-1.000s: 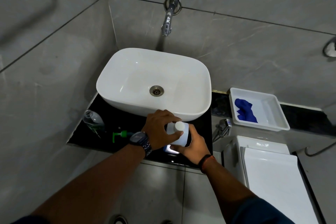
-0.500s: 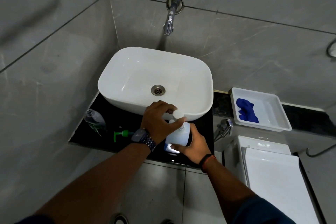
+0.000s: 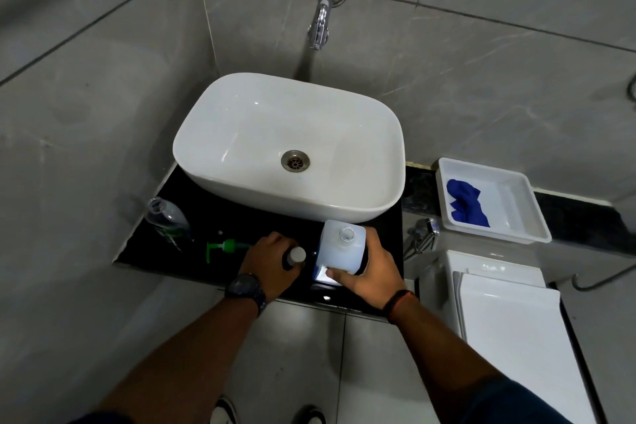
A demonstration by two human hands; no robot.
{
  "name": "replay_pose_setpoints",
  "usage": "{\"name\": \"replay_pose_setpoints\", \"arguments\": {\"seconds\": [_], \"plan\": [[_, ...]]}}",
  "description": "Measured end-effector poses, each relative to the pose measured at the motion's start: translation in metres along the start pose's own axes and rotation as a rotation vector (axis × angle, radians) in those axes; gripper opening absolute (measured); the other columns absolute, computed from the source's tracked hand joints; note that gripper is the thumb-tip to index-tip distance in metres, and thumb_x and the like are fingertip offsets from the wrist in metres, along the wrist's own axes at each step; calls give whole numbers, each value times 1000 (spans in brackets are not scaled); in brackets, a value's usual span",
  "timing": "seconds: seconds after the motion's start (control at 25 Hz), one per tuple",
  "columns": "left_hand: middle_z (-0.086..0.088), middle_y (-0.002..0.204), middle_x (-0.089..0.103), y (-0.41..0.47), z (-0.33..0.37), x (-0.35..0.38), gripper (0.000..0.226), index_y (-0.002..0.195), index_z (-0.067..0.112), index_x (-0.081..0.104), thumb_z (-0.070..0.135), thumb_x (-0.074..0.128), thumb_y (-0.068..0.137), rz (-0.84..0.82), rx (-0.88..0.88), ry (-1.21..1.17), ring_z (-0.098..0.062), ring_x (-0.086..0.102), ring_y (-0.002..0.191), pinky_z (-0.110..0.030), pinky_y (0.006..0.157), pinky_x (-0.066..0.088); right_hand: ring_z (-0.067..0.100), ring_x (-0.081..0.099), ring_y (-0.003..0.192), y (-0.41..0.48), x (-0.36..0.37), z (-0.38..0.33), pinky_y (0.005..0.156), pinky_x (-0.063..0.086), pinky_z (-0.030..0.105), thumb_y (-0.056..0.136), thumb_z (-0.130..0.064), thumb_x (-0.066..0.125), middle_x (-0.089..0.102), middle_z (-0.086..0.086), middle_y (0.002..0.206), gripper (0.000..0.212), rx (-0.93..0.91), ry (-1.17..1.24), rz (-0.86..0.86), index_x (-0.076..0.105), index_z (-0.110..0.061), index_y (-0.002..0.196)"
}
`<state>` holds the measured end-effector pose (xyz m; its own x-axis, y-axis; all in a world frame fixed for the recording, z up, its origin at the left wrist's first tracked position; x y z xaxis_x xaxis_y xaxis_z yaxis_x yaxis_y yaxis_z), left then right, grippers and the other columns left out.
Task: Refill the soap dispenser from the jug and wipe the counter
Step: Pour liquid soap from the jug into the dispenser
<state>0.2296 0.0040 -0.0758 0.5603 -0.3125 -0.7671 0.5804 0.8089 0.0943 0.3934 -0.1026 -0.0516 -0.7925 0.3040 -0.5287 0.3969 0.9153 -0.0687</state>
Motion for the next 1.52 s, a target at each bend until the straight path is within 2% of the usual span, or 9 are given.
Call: {"name": "replay_pose_setpoints", "arguments": {"seconds": [0.32,0.44,0.56,0.72,0.88,1.0,1.12,1.32,1.52], "plan": [[-14,101,64,-9,-25,29,30,101,15,66,30,70,75,-28,-28,42,-36,57,94,-39,79,49,-10,55,103,1,5,1,75,42,3,59,-43,86,58,-26,113,72,-40,15,13,42,-46,116],[-11,113,60,-14,-30,28,59,115,15,58,44,75,67,0,-37,34,-33,52,103,-38,87,44,-9,55,102,1,6,1,75,42,3,59,-43,86,58,-25,112,71,-43,25,26,44,-41,116],[-11,110,56,-22,-36,-1,73,111,17,53,59,75,55,194,-118,-19,-28,50,100,-40,82,45,-9,56,102,2,6,0,75,42,3,59,-46,85,59,-23,112,71,-40,22,30,44,-40,116],[-16,111,52,-36,-76,-66,71,108,14,48,46,84,56,596,-368,-136,-33,47,104,-44,86,45,-8,56,100,0,5,-4,72,43,3,58,-49,83,60,-19,109,70,-34,1,28,43,-40,115],[-26,108,52,-56,-110,-125,83,104,6,47,44,89,44,895,-583,-68,-39,46,103,-49,89,36,-8,56,99,1,4,-31,72,45,5,56,-58,77,59,-25,107,69,-89,-10,87,42,-43,114],[-26,116,50,-56,-132,-140,98,111,4,43,46,90,36,897,-690,-88,-41,43,109,-50,94,33,-6,59,92,10,3,-61,67,45,7,58,-57,79,62,-22,99,62,-165,-17,116,43,-42,107],[-22,136,39,-45,-153,-129,116,130,10,32,42,92,36,758,-754,-172,-39,36,124,-56,103,29,-2,61,89,18,4,-86,66,50,15,57,-56,81,63,-22,97,62,-217,6,143,46,-37,105],[-17,122,58,-25,-167,-124,76,120,12,50,17,87,54,711,-644,-348,-33,55,111,-39,94,43,-2,60,97,28,8,-116,70,50,12,57,-51,83,60,-28,105,65,-256,103,115,47,-43,110],[-17,117,55,-25,-132,-148,69,112,14,52,21,87,53,820,-564,-328,-32,53,106,-36,88,43,2,60,97,37,6,-148,72,51,15,57,-43,85,62,-23,103,63,-295,151,75,50,-43,110]]}}
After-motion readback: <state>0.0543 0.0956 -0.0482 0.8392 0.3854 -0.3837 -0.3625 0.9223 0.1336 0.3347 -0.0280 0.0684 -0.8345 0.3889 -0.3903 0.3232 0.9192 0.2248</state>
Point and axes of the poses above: each hand's wrist, its own y-axis towards the middle knuckle, its own x-axis out of the palm, z = x × y, the point moved 8 cm from there along y, towards the middle knuckle
